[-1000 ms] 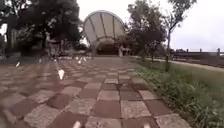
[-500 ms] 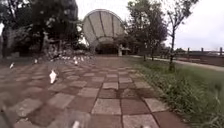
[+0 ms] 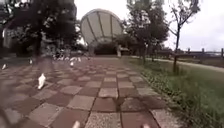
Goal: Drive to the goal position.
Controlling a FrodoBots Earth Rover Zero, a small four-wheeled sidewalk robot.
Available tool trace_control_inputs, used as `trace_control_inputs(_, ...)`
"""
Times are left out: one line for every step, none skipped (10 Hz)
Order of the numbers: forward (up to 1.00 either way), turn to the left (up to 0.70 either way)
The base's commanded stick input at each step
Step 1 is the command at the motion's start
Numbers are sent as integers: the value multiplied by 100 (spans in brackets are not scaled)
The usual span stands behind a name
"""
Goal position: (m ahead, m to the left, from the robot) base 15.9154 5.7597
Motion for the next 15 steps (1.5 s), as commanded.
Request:
trace_control_inputs(70, 0)
trace_control_inputs(70, 0)
trace_control_inputs(70, 0)
trace_control_inputs(70, 0)
trace_control_inputs(70, 0)
trace_control_inputs(70, 0)
trace_control_inputs(70, 0)
trace_control_inputs(70, 0)
trace_control_inputs(70, 0)
trace_control_inputs(70, 0)
trace_control_inputs(70, 0)
trace_control_inputs(70, 0)
trace_control_inputs(70, 0)
trace_control_inputs(70, 0)
trace_control_inputs(70, 0)
